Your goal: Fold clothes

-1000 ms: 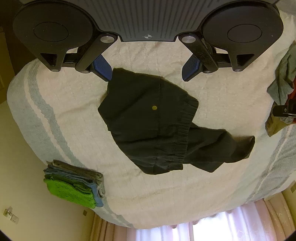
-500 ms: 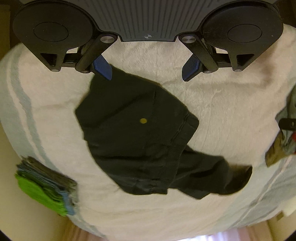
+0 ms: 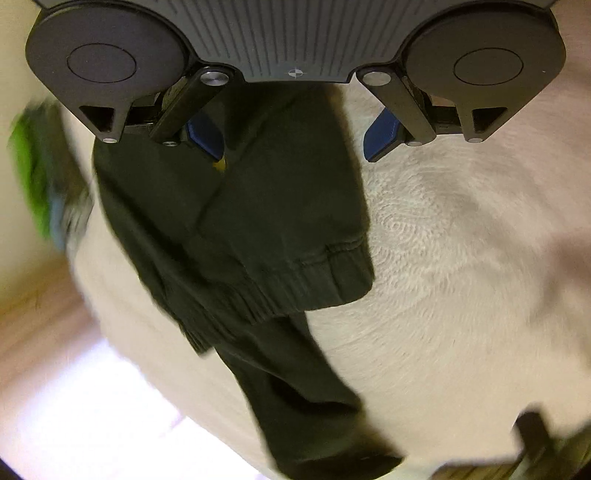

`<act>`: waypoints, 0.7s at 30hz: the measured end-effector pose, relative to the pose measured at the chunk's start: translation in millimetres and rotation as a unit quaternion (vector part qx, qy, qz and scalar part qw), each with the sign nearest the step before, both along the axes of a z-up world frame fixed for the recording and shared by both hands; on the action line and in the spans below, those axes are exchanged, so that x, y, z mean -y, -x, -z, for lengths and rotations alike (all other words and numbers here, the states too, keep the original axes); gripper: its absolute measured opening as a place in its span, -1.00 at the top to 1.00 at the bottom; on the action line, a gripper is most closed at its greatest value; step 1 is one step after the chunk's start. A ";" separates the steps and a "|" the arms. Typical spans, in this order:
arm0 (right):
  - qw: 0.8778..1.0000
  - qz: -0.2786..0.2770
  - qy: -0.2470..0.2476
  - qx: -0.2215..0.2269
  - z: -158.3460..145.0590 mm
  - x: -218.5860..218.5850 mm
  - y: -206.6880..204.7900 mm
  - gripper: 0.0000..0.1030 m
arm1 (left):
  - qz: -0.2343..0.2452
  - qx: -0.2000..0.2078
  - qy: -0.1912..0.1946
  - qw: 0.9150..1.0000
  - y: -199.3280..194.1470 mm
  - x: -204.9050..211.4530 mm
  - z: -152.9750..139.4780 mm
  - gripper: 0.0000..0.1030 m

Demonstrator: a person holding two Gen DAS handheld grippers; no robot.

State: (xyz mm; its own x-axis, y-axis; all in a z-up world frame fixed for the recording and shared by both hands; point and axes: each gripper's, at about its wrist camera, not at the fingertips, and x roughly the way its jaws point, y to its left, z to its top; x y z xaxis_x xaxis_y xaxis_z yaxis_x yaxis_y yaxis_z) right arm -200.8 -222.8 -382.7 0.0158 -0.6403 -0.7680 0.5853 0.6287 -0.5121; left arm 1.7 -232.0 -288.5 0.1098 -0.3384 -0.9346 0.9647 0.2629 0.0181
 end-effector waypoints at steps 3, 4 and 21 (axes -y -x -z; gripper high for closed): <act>0.998 -0.032 0.049 -0.031 17.8 5.2 -5.8 -0.31 | -0.019 0.001 -0.003 1.000 -1.9 0.5 7.0 -0.90; 0.998 -0.029 0.047 -0.019 17.0 11.2 -3.6 0.48 | -0.024 0.002 -0.003 1.000 -2.0 0.8 8.3 -0.90; 0.597 0.496 0.052 0.629 -179.0 63.0 457.7 0.94 | -0.038 0.052 0.037 0.997 54.7 53.5 -28.4 -0.89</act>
